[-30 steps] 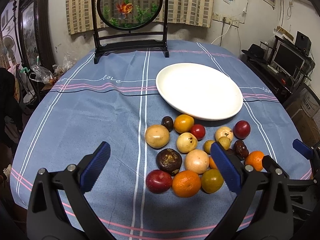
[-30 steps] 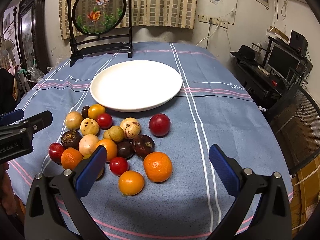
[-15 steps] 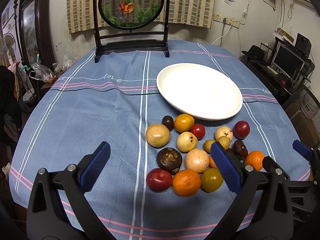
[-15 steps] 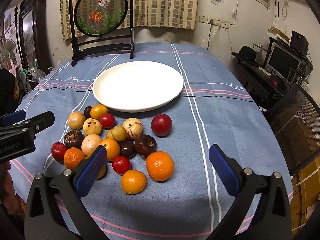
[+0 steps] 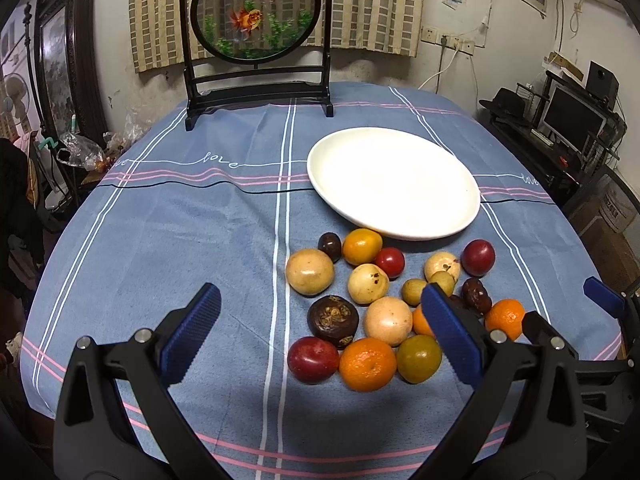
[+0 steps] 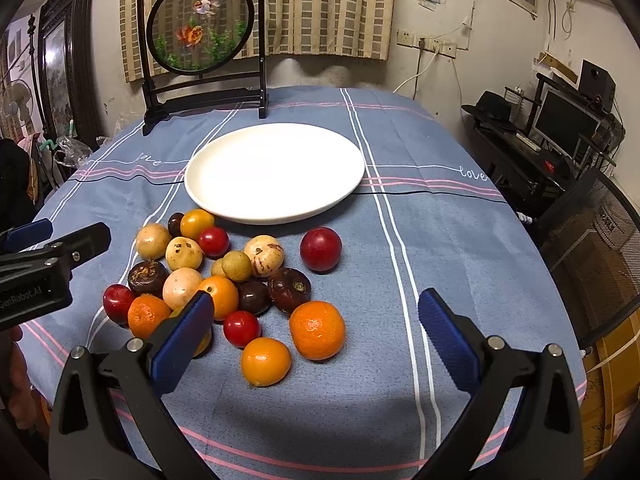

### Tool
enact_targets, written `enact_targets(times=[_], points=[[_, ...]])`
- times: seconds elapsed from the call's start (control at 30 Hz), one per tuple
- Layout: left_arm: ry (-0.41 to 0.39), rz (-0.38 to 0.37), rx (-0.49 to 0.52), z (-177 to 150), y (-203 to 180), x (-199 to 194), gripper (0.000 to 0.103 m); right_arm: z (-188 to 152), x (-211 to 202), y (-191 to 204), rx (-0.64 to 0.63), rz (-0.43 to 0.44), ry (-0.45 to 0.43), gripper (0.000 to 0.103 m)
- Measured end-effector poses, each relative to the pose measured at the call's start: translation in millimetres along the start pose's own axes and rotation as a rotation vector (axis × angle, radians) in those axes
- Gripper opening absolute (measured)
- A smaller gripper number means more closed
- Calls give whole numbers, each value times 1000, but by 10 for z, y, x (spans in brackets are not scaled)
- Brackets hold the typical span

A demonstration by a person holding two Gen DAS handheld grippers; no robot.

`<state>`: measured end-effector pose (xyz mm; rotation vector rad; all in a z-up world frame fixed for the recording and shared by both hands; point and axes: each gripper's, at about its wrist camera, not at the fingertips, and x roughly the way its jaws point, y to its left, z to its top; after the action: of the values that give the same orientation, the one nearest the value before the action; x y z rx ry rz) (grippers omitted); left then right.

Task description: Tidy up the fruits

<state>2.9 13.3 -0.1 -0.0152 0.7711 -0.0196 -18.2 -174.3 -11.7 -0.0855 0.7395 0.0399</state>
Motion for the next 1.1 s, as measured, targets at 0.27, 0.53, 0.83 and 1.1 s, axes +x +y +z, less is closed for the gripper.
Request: enact_targets(times=[0.27,0.53,0.83,1.1], points=[[5,-3,6,-11,7,-3,101,-49,-10,33,-37,-1,-5,102],[10,-11,13,-16,-5,-15,101,-82,-4,54,-47,21,9,102],[45,11,8,-334,451,-74,101,-510,13,-51,-67,170,92,102],[92,-39,-29,-643,685,-50,101,-538,238,123,-70,240,143,66]])
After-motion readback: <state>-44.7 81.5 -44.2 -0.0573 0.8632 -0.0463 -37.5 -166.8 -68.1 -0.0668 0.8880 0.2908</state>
